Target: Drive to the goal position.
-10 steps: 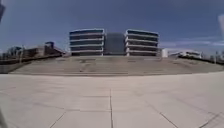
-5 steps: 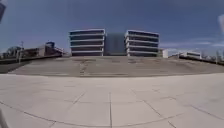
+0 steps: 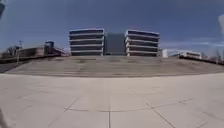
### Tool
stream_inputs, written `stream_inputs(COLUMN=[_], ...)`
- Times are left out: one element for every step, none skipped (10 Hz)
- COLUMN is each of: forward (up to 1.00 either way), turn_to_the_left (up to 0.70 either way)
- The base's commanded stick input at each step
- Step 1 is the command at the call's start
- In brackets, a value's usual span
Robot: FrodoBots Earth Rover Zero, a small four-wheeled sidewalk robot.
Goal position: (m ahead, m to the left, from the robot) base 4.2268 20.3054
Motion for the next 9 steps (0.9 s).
stream_inputs(forward=[0.70,0.70,0.70,0.70,0.70,0.70,0.70,0.70,0.70], turn_to_the_left=[-0.05,-0.05,-0.05,-0.04,-0.05,-0.05,-0.05,-0.05,-0.05])
